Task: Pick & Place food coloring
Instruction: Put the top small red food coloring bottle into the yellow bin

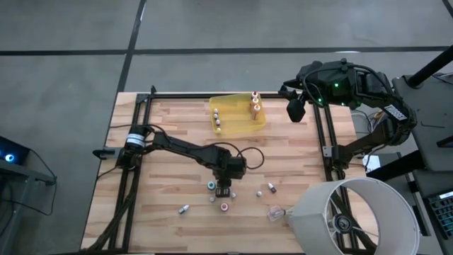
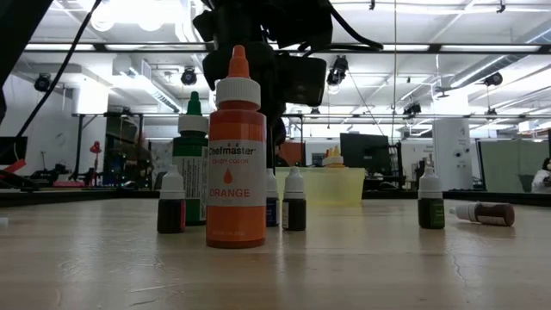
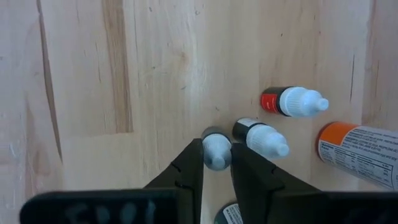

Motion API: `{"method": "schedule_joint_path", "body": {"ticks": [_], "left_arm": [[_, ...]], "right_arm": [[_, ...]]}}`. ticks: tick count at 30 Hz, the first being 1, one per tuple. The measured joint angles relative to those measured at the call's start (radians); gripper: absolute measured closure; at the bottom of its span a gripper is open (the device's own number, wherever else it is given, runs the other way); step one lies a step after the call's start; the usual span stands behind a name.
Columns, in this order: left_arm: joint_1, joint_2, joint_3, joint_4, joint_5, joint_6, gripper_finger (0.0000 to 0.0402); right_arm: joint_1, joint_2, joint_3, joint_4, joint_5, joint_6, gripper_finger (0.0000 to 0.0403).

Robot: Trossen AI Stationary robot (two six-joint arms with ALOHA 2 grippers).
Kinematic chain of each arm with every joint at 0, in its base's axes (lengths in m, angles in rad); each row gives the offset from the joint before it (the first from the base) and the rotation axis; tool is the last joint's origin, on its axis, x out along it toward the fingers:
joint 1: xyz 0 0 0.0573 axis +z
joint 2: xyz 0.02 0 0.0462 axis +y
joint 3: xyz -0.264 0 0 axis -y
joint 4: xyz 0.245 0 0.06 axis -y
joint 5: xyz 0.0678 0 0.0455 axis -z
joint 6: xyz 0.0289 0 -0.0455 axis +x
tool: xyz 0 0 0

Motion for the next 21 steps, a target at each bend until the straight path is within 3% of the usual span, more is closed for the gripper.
{"method": "schedule_joint_path", "body": {"ticks": [12, 21], "left_arm": [[0.037, 0.0, 0.059, -0.05, 0.013, 0.044, 0.0353], [0.11, 0.0, 0.167, -0.177, -0.039, 0.13, 0.0353]], "right_arm": [[0.0, 0.0, 0.0, 0.0, 0.0, -0.004, 0.0238], [0.0, 0.0, 0.0, 0.0, 0.0, -0.004, 0.0238]]}}
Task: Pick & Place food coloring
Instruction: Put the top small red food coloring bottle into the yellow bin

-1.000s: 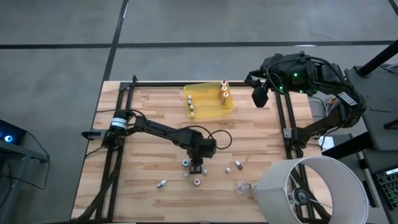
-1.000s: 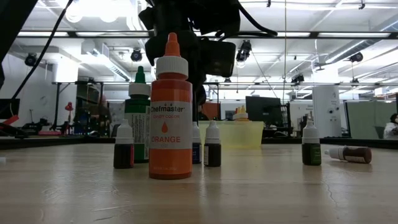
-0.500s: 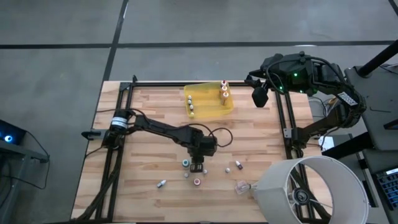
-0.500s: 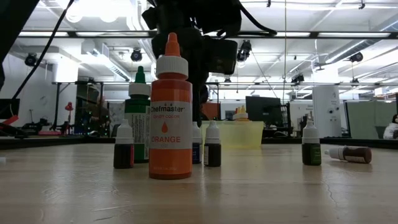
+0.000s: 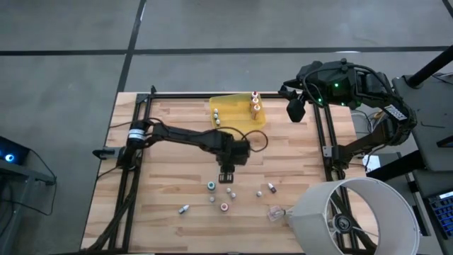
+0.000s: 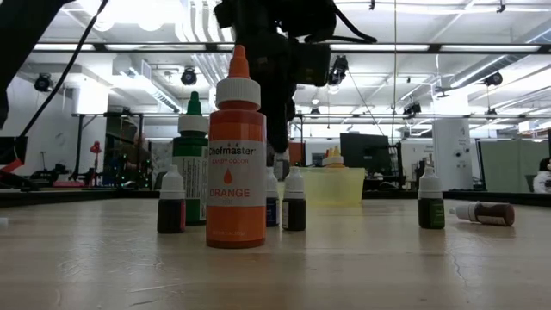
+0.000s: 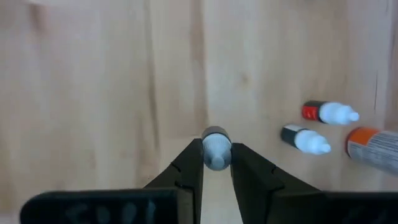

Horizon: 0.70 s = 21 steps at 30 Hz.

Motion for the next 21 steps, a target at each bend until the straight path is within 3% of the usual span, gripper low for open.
{"method": "schedule_joint_path", "body": {"ticks": [14, 21], "left_arm": [[0.169, 0.0, 0.222, -0.129, -0.046, 0.11, 0.0353], [0.274, 0.0, 0.277, -0.148, -0.054, 0.112, 0.0353]], "right_arm": [[0.001, 0.0, 0.0, 0.0, 0.0, 0.001, 0.0238], [0.001, 0.0, 0.0, 0.0, 0.0, 0.001, 0.0238]]}}
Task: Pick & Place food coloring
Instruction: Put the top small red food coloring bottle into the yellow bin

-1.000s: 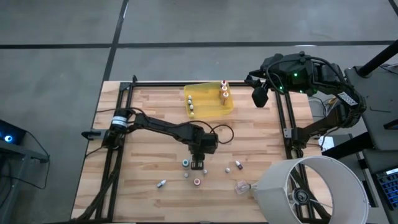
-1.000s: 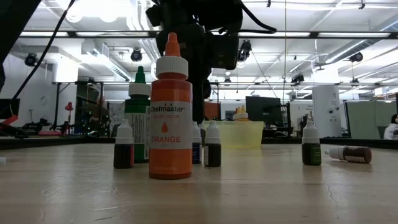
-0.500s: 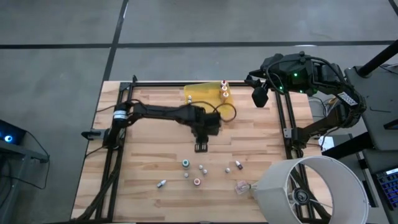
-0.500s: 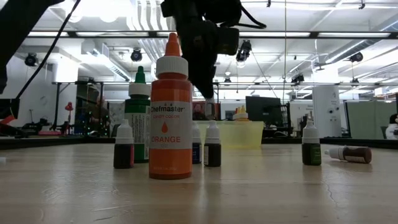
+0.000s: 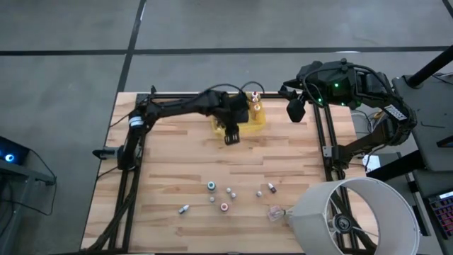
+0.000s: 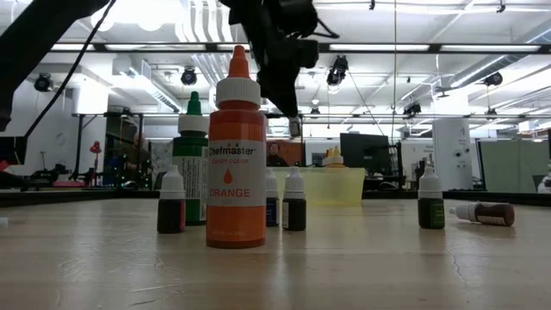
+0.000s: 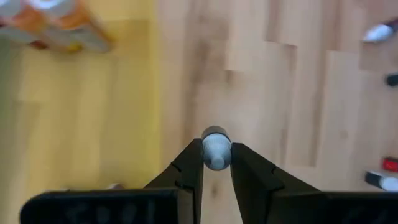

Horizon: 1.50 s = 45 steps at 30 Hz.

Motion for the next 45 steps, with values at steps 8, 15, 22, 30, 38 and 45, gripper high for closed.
{"method": "schedule_joint_path", "body": {"ticks": [8, 15, 22, 30, 38, 45], "left_arm": [[0.105, 0.0, 0.0, -0.01, -0.015, 0.039, 0.0353], [0.208, 0.0, 0.0, 0.006, -0.025, 0.069, 0.0353], [0.296, 0.0, 0.0, 0.036, -0.025, 0.098, 0.0353], [0.365, 0.0, -0.021, 0.077, -0.04, 0.113, 0.0353], [0.395, 0.001, -0.125, 0.142, -0.044, 0.127, 0.0353], [0.405, 0.001, -0.204, 0.194, -0.048, 0.125, 0.0353]], "right_arm": [[0.0, 0.0, 0.0, 0.0, 0.0, 0.003, 0.0238], [0.0, 0.0, 0.0, 0.0, 0.0, 0.003, 0.0238], [0.0, 0.0, 0.0, 0.0, 0.0, 0.003, 0.0238], [0.0, 0.0, 0.0, 0.0, 0.0, 0.003, 0.0238], [-0.001, 0.0, 0.0, 0.0, 0.0, 0.003, 0.0238], [-0.001, 0.0, 0.0, 0.0, 0.0, 0.024, 0.0238]]}}
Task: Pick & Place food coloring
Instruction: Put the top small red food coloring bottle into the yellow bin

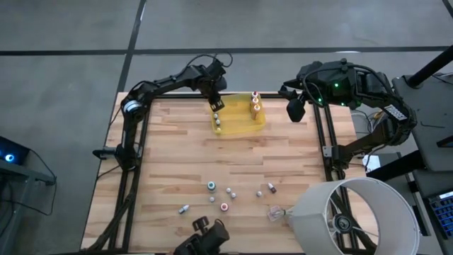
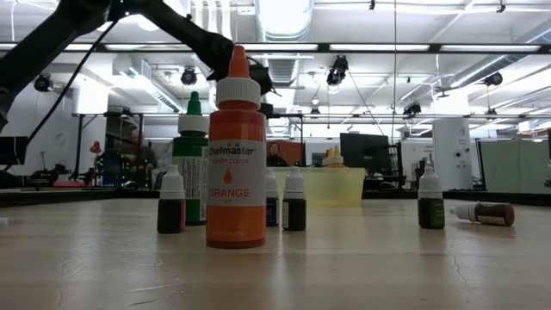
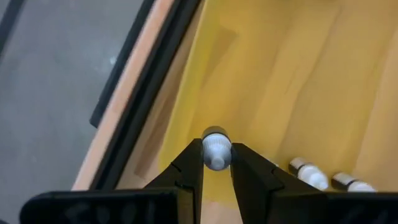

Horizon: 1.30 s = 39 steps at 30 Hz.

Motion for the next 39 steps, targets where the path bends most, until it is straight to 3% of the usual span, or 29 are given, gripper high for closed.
{"method": "schedule_joint_path", "body": {"ticks": [15, 39], "left_arm": [[0.0, 0.001, -0.105, 0.058, -0.007, -0.003, 0.0353], [0.002, 0.001, -0.147, 0.107, -0.025, -0.029, 0.0353]], "right_arm": [[0.0, 0.0, 0.0, 0.0, 0.0, 0.001, 0.0239], [0.001, 0.0, 0.0, -0.019, 0.0, 0.001, 0.0239]]}}
